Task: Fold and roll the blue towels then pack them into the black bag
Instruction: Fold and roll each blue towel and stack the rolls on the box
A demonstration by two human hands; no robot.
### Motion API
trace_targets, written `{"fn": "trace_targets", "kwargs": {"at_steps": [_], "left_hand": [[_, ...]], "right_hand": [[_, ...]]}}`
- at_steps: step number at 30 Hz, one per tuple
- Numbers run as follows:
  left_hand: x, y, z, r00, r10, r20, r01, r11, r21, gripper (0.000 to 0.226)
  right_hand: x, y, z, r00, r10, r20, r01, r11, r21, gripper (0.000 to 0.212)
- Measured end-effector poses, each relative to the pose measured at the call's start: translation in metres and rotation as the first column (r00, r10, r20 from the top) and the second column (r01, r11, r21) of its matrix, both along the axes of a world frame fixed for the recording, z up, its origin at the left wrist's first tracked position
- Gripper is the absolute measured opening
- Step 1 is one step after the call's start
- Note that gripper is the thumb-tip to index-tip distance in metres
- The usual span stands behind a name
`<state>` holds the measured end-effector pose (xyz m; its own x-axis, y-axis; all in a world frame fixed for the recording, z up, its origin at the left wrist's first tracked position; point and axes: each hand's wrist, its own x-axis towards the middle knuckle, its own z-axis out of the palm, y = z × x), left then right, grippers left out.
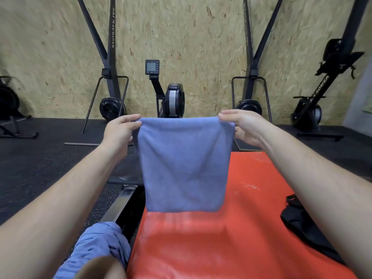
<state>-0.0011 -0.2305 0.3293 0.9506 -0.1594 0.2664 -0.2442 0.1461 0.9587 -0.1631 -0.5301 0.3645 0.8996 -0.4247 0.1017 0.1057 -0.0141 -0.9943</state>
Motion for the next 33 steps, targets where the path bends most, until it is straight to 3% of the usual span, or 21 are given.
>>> {"fn": "trace_targets", "kwargs": {"at_steps": [3,7,11,14,18,24,33], "left_hand": [[-0.007,0.005,0.005,0.999,-0.031,0.036,0.029,0.998,0.048,0.027],[-0.008,0.003,0.006,0.987,0.008,0.161,-0.05,0.965,0.258,0.035],[0.002,-0.008,0.001,0.944,0.075,0.322,-0.226,0.858,0.462,0.009],[0.016,-0.02,-0.003,0.941,0.069,0.331,-0.241,0.822,0.516,0.007],[0.034,-0.036,0.001,0.935,0.088,0.344,-0.271,0.804,0.529,0.01],[0.031,-0.048,-0.004,0.964,0.009,0.267,-0.112,0.921,0.372,0.009],[0.016,-0.024,-0.124,0.984,-0.018,0.178,-0.081,0.841,0.535,0.008]], "right_hand": [[-0.01,-0.008,-0.002,0.999,0.02,-0.033,-0.022,0.998,-0.055,0.033],[-0.017,-0.014,-0.007,0.998,-0.038,-0.043,0.028,0.977,-0.209,0.036],[-0.007,-0.021,-0.023,0.97,-0.237,-0.053,0.17,0.816,-0.553,0.016],[0.009,-0.03,-0.032,0.947,-0.318,-0.037,0.211,0.706,-0.677,0.01],[0.03,-0.044,-0.032,0.925,-0.379,0.027,0.278,0.626,-0.729,0.009],[0.031,-0.048,-0.046,0.945,-0.313,0.094,0.308,0.754,-0.58,0.011],[-0.005,-0.036,-0.157,0.966,-0.246,-0.078,0.134,0.736,-0.663,0.01]]}}
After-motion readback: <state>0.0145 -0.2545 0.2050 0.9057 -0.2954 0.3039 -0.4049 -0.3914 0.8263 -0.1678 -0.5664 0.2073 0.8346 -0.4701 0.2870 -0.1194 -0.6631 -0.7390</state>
